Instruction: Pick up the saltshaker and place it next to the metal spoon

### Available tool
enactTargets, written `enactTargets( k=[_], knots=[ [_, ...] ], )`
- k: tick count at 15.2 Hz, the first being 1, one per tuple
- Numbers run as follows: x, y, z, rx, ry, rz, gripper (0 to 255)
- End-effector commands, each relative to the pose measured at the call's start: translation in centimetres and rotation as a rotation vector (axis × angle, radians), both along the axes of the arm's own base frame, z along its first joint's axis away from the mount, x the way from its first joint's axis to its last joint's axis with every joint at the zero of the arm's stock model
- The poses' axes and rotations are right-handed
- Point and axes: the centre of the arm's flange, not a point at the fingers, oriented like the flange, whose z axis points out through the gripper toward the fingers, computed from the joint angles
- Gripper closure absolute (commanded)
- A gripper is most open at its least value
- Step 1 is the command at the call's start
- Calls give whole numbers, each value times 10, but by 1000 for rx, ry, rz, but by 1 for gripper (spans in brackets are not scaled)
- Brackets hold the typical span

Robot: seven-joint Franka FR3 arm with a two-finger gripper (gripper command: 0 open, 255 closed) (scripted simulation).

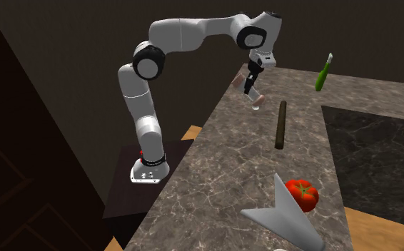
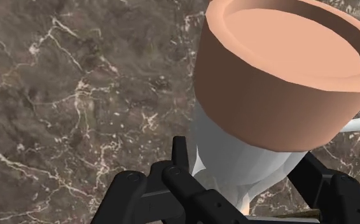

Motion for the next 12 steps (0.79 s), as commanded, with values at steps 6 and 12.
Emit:
enactTargets(
  k=[6,12],
  knots=[
    [20,91,0,0,0,-1,255],
    [36,168,1,0,0,-1,255]
  ],
)
